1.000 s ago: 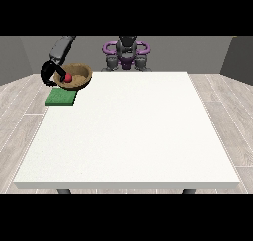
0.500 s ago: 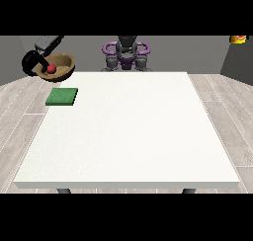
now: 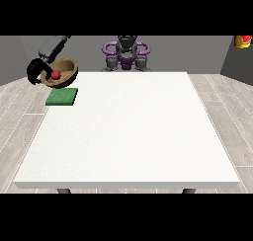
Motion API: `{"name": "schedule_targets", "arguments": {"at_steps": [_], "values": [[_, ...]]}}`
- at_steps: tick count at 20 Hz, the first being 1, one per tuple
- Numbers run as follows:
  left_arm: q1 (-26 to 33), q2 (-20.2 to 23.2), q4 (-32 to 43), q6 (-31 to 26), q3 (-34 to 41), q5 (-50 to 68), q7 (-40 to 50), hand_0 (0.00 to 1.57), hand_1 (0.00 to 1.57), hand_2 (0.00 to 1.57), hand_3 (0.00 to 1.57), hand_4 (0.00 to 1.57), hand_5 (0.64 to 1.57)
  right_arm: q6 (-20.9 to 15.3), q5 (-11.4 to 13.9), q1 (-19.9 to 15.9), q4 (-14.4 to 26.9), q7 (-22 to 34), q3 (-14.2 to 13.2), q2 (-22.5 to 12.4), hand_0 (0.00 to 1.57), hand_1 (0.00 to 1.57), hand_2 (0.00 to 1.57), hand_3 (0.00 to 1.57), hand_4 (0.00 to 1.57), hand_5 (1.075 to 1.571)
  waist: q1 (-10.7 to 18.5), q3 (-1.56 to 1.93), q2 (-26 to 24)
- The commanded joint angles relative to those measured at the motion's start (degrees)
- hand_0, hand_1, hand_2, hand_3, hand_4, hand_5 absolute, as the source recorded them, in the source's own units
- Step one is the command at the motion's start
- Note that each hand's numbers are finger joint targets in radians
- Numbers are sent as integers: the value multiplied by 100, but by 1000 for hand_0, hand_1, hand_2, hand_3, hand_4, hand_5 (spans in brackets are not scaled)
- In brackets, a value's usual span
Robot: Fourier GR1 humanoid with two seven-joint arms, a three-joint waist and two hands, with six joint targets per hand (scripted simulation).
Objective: Pick the cup and pour the ball into the bowl, then pick the bowl and place it on the pad
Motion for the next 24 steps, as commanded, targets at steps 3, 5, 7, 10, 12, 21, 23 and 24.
{"name": "schedule_targets", "arguments": {"at_steps": [3,5,7,10,12,21,23,24], "values": [[145,172,245,-161,149,11,-547,0,0,0,0,1204,1555,160,-167,-181,266,-265,-172,77,1571,1571,1571,579,1010,1571,-1,1,308],[211,-206,48,157,-186,-165,-379,0,0,0,0,1200,1556,-147,-16,-187,251,-31,50,444,1571,1571,1571,589,1004,1571,-96,1,-118],[86,156,233,77,15,-49,-248,0,0,0,0,1199,1559,-24,-393,-314,392,73,-350,243,1571,1571,1571,738,905,1569,-166,2,5],[9,248,116,-134,-8,131,-160,0,0,0,0,1191,1561,-332,-156,-455,713,270,-358,-164,1571,1571,1571,1163,191,1557,63,3,110],[116,248,237,-36,6,12,-313,0,0,0,0,1192,1563,-392,15,-262,605,84,-240,-215,1571,1571,1571,1087,0,1550,-123,0,53],[122,369,304,-29,30,114,-395,0,0,0,0,1188,1565,-724,-280,-566,844,-477,-543,188,1456,1456,1401,759,0,1532,-37,4,225],[95,347,560,-35,47,47,-677,0,0,0,0,1188,1565,-795,-298,-822,697,-287,-473,259,1443,1443,1376,678,0,1535,-37,0,368],[229,441,562,-212,58,42,-726,0,0,0,0,1191,1565,-1066,-209,-618,674,-573,-424,518,1434,1434,1376,670,0,1534,45,0,219]]}}
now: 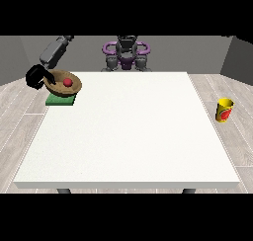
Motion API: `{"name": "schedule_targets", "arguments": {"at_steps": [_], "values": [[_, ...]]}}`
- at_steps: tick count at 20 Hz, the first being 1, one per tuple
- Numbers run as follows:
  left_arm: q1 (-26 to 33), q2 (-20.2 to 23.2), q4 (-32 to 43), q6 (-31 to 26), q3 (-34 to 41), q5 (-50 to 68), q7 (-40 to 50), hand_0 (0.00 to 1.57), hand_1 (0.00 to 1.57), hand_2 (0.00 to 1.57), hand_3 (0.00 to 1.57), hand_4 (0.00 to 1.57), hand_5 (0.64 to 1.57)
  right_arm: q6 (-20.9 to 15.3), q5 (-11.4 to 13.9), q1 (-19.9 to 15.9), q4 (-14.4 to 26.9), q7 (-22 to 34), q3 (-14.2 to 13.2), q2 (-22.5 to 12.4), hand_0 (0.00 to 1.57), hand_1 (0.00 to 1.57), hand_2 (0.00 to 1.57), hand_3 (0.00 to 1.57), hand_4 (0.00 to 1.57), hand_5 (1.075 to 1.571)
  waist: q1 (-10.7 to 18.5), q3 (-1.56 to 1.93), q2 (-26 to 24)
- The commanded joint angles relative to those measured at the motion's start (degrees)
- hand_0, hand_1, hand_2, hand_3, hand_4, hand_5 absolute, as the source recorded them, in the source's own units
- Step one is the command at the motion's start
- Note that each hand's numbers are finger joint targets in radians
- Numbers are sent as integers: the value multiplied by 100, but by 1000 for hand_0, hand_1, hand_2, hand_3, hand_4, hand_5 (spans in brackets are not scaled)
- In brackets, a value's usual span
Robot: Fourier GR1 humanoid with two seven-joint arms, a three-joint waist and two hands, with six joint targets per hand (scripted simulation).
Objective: Pick the cup and pour the ball into the bowl, then pick the bowl and place it on the pad
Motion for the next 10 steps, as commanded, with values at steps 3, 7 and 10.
{"name": "schedule_targets", "arguments": {"at_steps": [3,7,10], "values": [[-8,-70,-418,25,-59,138,47,0,0,0,0,1194,1567,-122,89,-328,380,-280,-169,-562,1151,1151,1324,1000,187,1532,335,9,416],[-80,240,42,-149,24,101,-86,0,0,0,0,1199,1568,234,412,-194,161,-106,453,-114,0,0,212,0,0,1442,218,-1,214],[-113,145,-209,-30,-76,223,251,0,0,0,0,1206,1569,201,501,-242,428,-112,495,-98,0,0,0,0,0,1407,225,5,81]]}}
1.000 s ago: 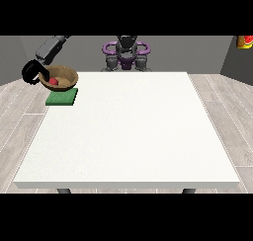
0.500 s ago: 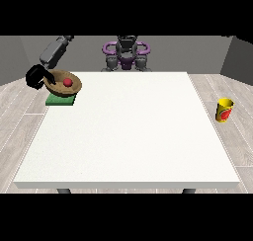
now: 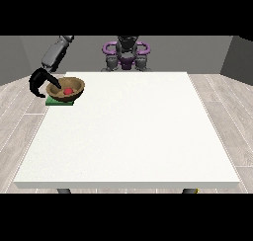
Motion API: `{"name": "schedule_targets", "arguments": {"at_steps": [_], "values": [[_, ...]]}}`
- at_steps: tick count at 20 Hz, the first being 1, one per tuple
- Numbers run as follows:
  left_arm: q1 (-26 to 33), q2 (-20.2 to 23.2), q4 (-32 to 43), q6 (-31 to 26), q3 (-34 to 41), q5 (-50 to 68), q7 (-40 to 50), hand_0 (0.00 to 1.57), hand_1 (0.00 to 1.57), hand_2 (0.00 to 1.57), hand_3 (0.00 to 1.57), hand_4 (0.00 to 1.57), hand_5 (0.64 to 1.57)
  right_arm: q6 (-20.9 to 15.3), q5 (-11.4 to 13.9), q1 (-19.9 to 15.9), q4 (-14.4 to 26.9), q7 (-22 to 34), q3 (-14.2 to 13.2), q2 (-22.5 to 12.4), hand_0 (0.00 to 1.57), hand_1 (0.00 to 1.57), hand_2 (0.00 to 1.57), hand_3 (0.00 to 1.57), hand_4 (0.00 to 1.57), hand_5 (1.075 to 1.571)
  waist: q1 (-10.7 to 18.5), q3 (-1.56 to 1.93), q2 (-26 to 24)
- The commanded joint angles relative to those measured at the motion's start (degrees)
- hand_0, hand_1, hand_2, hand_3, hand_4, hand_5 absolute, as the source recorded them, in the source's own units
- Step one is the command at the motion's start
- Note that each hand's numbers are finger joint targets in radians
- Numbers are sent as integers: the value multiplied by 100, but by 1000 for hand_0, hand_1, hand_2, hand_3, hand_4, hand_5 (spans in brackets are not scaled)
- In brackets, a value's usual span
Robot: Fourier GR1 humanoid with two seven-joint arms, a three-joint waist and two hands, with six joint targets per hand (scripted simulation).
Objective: Pick the cup and pour the ball into the bowl, then pick the bowl and place it on the pad
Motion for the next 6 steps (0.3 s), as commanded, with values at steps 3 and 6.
{"name": "schedule_targets", "arguments": {"at_steps": [3,6], "values": [[21,-447,-489,278,-335,75,398,0,0,0,0,1190,1569,161,227,-157,249,284,237,-88,0,0,0,0,0,1395,-17,2,-432],[333,-575,-105,402,-470,-263,341,0,0,0,0,1190,1569,225,424,-271,-154,1046,578,-180,0,0,0,0,200,1375,-263,-11,-1287]]}}
